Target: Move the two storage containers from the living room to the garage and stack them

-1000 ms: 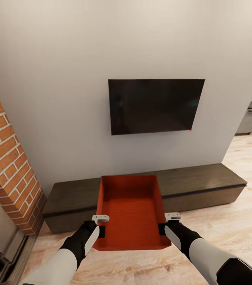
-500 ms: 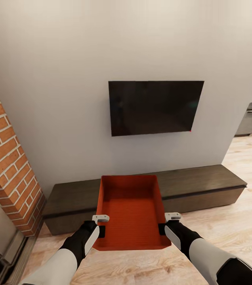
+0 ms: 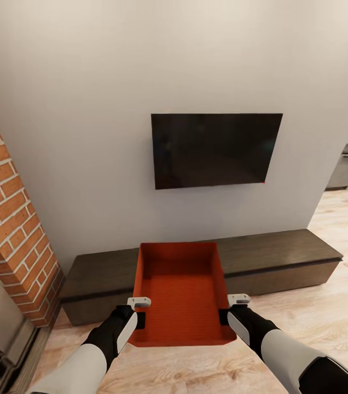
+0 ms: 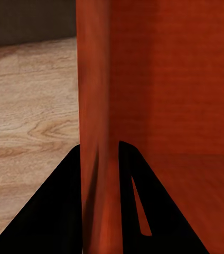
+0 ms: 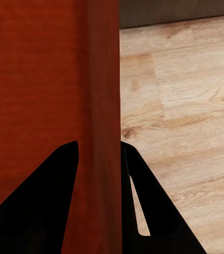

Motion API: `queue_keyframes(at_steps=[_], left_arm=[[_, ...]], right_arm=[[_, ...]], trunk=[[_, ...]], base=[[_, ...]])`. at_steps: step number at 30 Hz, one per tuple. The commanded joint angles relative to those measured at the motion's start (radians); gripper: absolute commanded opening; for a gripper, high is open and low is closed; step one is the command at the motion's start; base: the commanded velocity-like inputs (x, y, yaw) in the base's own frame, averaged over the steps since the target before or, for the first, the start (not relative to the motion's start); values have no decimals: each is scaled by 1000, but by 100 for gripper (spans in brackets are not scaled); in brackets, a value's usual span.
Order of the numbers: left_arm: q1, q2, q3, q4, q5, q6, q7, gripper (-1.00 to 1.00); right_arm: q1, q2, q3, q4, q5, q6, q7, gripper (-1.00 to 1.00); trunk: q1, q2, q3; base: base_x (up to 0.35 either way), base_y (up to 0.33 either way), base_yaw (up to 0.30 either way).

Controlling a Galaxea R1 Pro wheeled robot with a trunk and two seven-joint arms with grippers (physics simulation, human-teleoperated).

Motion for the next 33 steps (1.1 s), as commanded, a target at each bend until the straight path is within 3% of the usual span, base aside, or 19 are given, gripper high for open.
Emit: queue_keyframes(at_steps=[1,33], left_arm=[[-1,3,-10,24,-11,11,15,-100],[-1,3,-10,24,-11,11,15,-100]], right_arm=[[-1,-1,27,-22,-15,0,-5,-100],[-1,-3,27,-22,-15,2,-5,-100]], trunk=[[1,-2,-2],[1,-2,-1]], base=[[0,0,32],[0,0,2]])
